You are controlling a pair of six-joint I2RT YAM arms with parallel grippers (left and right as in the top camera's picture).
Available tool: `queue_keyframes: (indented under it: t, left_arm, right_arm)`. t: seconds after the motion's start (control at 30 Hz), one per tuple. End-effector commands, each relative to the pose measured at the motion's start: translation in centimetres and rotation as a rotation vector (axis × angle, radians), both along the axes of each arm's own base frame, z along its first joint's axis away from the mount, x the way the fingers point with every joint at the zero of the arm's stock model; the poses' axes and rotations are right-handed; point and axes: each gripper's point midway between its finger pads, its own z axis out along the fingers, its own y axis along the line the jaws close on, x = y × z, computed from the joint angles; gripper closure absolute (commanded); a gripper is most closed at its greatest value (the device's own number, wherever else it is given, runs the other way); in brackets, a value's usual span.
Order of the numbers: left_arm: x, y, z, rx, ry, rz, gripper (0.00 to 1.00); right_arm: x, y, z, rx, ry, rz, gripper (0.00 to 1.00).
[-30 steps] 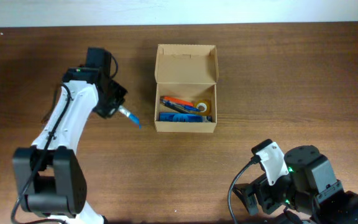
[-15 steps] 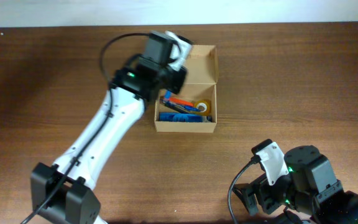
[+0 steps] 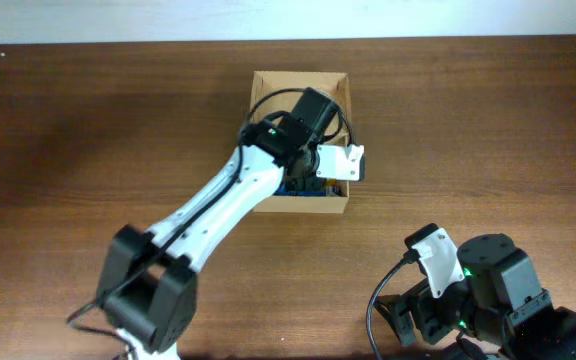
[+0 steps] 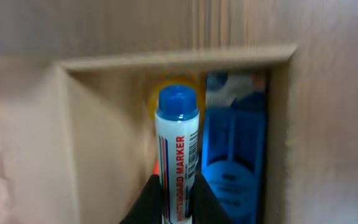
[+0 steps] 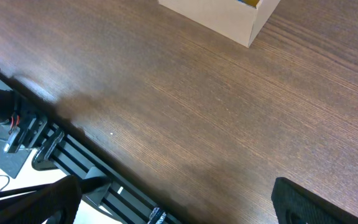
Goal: Pack container
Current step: 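Place the white marker into the box and withdraw the left gripper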
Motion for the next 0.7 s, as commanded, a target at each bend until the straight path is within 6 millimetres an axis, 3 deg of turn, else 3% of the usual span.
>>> queue_keyframes:
  t: [0.0,0.13,0.37,0.4,0.43,0.47,0.5,0.67]
  left_arm:
    - [2.2,2.3,-2.7,0.186,-0.068,-0.029,0.98]
    - [4.0,2.8,-5.0,0.254,-0.108,-0.005,0.98]
    - [5.7,3.2,-4.6,0.225,-0.148,0.029,0.98]
    - [5.7,3.2,-4.6,0.224,-0.147,0.029,0.90]
    - [5.7,3.2,-4.6,0.224,-0.148,0.029,0.70]
    - [5.7,3.1,-4.5,0.223,-0.150,0.030,0.35]
    - [5.8,3.1,-4.5,0.220,-0.154,0.030,0.23]
    - [5.4,1.8,-3.4,0.163,-0.157,0.101,0.19]
  right_arm:
    - [0.1,0.0,0.5,0.003,-0.019,0.000,0.01]
    - [0.1,0.0,0.5,0.003,-0.019,0.000,0.01]
    - [0.1,0.0,0.5,0.003,-0.019,0.000,0.01]
    - [0.1,0.0,0.5,0.003,-0.019,0.000,0.01]
    - [0.1,0.0,0.5,0.003,-0.019,0.000,0.01]
    - [0.1,0.0,0.5,0.003,-0.019,0.000,0.01]
    - [0.1,0.0,0.5,0.003,-0.019,0.000,0.01]
    - [0.1,0.0,0.5,0.003,-0.019,0.000,0.01]
